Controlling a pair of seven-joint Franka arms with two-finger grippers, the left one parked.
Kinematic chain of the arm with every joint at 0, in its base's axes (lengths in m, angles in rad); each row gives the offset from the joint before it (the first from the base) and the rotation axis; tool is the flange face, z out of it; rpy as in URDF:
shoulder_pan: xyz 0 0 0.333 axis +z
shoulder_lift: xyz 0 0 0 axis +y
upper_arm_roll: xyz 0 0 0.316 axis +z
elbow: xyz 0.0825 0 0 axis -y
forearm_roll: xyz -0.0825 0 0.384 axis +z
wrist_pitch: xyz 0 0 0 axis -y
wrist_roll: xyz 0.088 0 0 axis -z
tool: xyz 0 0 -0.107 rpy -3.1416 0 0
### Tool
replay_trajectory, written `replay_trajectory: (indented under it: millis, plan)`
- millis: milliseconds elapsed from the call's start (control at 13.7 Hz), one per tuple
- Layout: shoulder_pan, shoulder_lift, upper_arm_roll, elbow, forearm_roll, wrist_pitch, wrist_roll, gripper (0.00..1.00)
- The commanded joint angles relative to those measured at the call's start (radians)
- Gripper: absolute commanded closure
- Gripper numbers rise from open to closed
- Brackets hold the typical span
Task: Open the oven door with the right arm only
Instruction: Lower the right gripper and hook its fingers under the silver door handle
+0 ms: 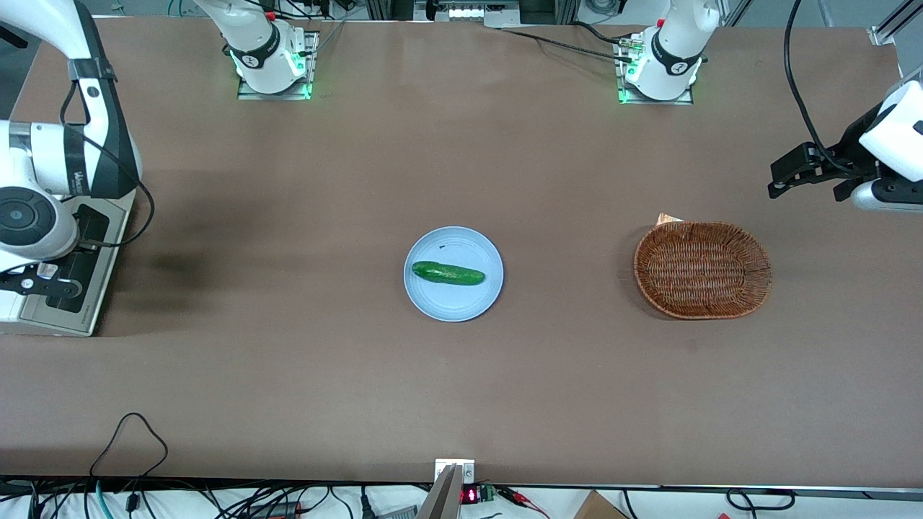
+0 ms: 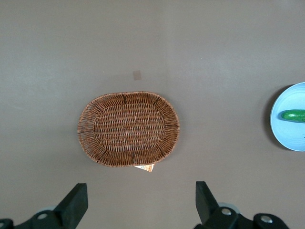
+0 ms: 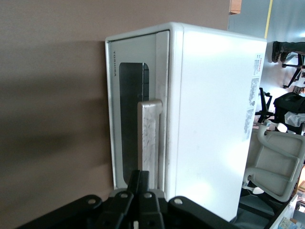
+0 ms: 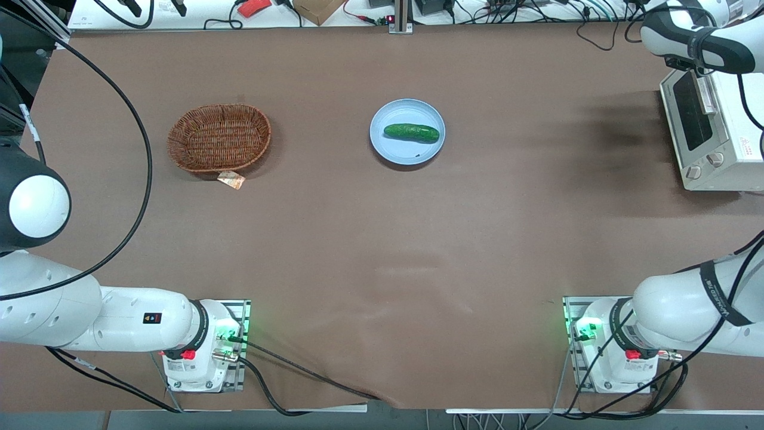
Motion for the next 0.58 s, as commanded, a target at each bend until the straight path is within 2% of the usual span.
replay_trajectory:
  millis: [0,146,510]
  plan:
    - [-0.005,-0.009,-0.019,-0.016,-0.021,0.041,0.019,1.0]
    - [-0.013,0.001,-0.024,-0.018,-0.021,0.048,0.019,1.0]
    - [-0.016,0.02,-0.056,-0.058,-0.095,0.074,0.041,1.0]
